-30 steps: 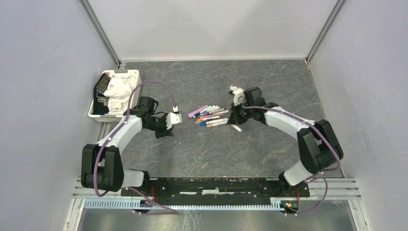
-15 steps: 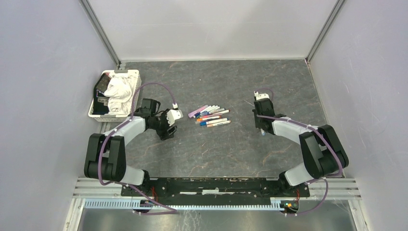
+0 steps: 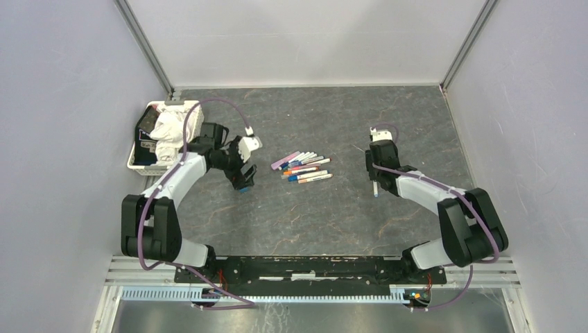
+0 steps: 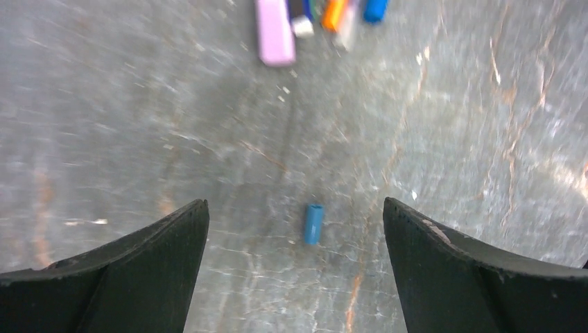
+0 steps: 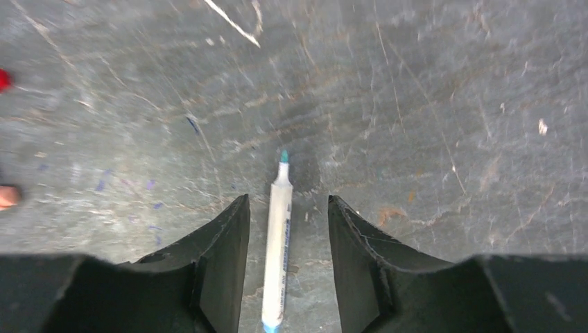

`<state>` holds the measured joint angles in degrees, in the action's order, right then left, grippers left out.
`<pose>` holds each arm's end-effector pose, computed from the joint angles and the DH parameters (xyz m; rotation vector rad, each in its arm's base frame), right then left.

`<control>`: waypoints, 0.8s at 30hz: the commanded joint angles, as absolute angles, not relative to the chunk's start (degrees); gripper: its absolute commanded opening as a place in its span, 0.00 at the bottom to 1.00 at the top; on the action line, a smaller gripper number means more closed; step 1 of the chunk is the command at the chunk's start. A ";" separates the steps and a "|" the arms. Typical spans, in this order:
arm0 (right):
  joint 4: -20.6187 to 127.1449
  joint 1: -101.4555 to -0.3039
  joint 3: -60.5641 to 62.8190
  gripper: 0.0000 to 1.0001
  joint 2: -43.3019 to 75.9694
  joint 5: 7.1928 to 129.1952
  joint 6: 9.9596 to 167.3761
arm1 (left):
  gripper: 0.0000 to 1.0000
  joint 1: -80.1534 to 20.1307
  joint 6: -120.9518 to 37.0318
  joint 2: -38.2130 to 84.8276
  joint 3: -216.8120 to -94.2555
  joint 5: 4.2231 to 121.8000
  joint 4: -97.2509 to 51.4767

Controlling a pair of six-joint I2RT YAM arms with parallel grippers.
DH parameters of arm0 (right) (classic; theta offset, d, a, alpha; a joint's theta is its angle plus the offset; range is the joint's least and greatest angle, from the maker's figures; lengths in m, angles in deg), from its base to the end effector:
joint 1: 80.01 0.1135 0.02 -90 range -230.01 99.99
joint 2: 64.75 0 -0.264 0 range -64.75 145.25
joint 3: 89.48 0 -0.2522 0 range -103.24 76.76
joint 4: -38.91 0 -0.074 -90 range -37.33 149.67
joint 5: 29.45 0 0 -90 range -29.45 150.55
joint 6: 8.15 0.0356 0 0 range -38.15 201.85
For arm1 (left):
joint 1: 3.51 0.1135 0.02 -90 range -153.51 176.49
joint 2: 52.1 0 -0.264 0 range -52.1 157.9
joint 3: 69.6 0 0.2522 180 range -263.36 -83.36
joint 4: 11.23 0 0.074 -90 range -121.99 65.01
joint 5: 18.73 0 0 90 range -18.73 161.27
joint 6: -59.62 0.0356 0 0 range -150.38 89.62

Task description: Open the pen caps

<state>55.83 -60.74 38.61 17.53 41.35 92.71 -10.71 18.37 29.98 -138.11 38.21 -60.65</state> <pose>0.2636 0.0797 0.1685 -0.0172 2.3422 -0.1442 0.2713 -0.0539 0.2233 1.3116 2.0948 -0.4741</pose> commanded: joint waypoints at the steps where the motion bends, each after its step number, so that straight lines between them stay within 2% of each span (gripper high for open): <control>1: 50.29 -59.17 36.82 0.51 12.79 46.49 90.31 | 1.00 -10.64 8.46 27.74 -149.24 39.98 -66.99; 4: 50.71 -55.62 34.29 0.52 14.27 52.39 86.22 | 1.00 -8.61 2.93 27.96 -156.52 42.57 -66.97; 7: 50.69 -52.39 31.96 0.57 17.67 60.16 82.56 | 1.00 -3.74 0.35 26.48 -158.61 35.04 -66.15; 9: 49.70 -50.97 31.30 0.58 20.02 64.97 80.86 | 1.00 -1.28 -2.96 25.98 -159.47 34.21 -65.21; 13: 45.75 -50.22 31.59 0.60 23.64 71.23 81.48 | 1.00 -0.34 -7.57 24.92 -161.00 41.16 -63.78; 19: 45.72 -49.06 28.08 0.60 30.29 73.76 79.21 | 1.00 1.71 -9.91 19.81 -156.65 45.46 -59.31; 24: 46.04 -48.24 26.36 0.60 32.77 73.37 77.38 | 1.00 2.48 -3.02 21.01 -157.09 36.76 -66.46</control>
